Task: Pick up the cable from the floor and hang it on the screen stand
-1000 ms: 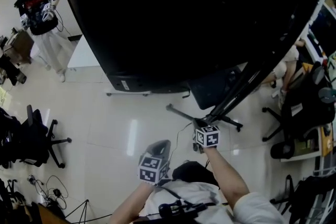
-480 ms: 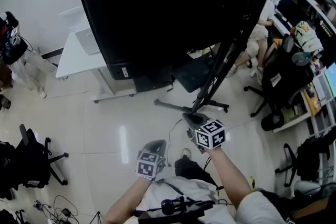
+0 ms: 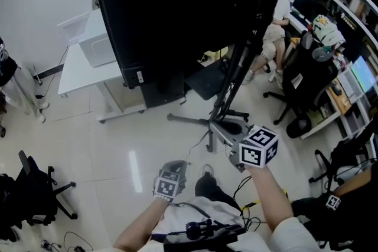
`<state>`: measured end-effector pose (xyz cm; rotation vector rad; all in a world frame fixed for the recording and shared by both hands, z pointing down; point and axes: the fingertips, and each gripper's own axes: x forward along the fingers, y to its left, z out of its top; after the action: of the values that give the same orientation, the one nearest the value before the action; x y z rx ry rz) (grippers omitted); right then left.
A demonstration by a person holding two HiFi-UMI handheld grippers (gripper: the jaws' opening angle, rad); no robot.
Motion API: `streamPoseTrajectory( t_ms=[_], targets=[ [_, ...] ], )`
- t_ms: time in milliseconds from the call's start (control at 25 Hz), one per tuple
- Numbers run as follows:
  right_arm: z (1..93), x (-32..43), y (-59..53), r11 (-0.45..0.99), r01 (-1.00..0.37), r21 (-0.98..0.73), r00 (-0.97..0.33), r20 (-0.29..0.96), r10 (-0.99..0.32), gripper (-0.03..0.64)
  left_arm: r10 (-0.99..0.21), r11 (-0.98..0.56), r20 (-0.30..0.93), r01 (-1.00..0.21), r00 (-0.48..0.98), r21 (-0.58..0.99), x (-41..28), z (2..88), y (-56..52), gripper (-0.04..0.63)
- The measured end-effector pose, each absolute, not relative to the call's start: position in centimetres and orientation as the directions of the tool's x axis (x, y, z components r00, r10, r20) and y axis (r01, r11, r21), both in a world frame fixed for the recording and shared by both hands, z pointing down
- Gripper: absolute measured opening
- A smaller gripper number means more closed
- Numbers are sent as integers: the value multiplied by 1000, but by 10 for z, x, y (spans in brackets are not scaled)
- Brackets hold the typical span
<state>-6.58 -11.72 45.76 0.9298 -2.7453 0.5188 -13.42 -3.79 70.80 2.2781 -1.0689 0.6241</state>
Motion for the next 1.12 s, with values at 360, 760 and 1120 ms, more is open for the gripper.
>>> streamPoseTrajectory(
  t_ms=[360, 760, 1120],
  targets=[
    [377, -67, -127, 806, -581, -110, -803, 238, -546, 21, -570, -524, 639, -828, 516, 201, -131, 721, -77, 92],
    [309, -76, -171, 820, -569, 55, -798, 205, -567, 21, -612, -466, 652, -870, 447, 159, -121, 729, -140, 126],
    [257, -66, -169, 852, -418, -315, -894, -20, -447, 21, -604, -398, 667, -890, 436, 221, -119, 739, -129, 183]
  ],
)
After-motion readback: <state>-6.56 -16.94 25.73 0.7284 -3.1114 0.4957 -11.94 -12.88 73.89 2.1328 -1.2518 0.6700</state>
